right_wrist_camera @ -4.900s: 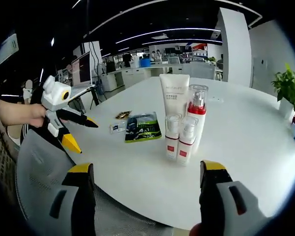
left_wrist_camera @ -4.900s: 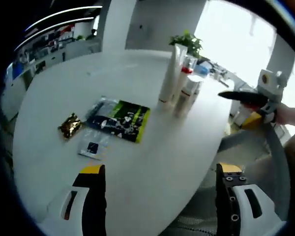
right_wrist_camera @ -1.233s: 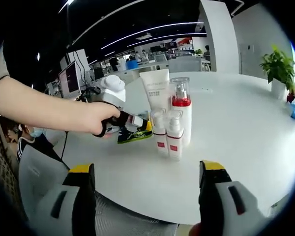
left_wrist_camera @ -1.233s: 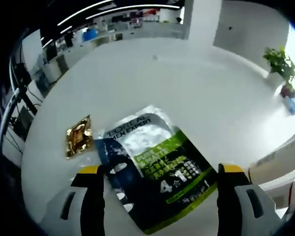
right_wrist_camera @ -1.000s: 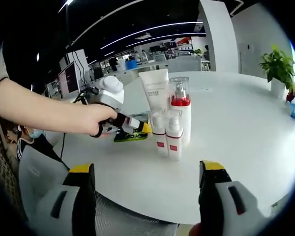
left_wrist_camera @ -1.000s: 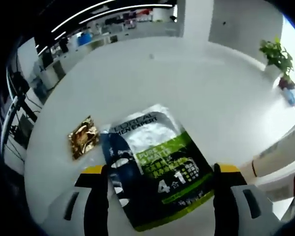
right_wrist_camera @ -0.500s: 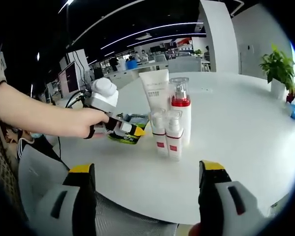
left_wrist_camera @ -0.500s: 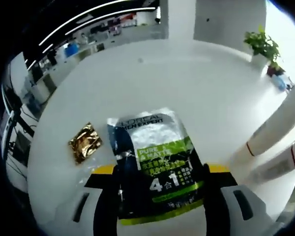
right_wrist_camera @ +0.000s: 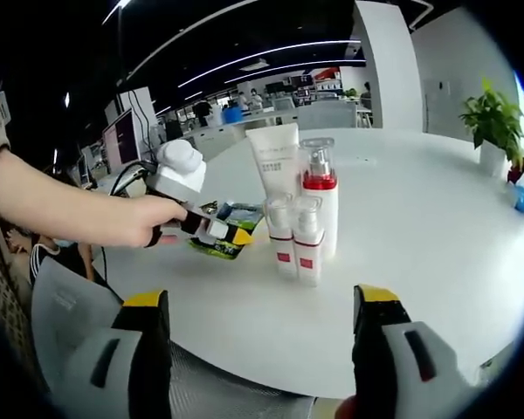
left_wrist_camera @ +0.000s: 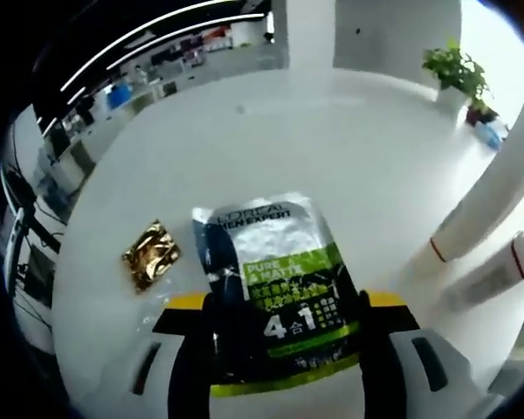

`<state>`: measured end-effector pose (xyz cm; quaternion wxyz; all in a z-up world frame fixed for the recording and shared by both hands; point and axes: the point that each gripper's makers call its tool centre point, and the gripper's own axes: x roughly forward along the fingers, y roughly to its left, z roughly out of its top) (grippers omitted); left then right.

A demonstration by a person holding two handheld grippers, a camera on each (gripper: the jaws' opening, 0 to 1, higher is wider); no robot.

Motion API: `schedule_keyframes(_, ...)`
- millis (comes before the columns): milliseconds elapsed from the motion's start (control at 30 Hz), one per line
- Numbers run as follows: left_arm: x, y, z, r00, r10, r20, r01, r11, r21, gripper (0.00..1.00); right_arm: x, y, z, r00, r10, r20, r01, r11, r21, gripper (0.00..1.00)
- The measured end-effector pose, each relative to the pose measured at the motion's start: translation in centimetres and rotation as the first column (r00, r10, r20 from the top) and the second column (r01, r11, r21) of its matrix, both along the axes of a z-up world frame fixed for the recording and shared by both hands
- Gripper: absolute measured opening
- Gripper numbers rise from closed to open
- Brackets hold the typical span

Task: Arrange the skincare products in the storage area until every visible bottle or jar stands upright without overlapping.

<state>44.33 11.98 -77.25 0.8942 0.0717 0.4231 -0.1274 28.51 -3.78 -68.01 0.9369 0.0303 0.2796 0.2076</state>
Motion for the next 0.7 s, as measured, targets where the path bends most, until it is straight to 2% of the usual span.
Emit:
schedule_keyframes(167,-0.14,0.14,0.33,1.000,0.002,-0.001,-0.002,1.000,-0.015,0.62,0.03,-0.04,0.01,1.000,-0.002,0.001,0.002,1.000,0.000,0.87)
schedule_keyframes(400,0.05,0.30,0.62,1.000,-0.022,0.020,0.022,1.000,-0.001,0.51,0.02,-0.03,0.04,1.000,-0.002,0.003,0.002,1.000,0.000,0.87)
schedule_keyframes(700,-0.11,-0.06,-0.03,0.999,-0.045,0.013,0.045,0.999,0.029,0.50,0.00,-0.09,0.02,1.000,-0.005,0.002,0.005,1.000,-0.001,0.87)
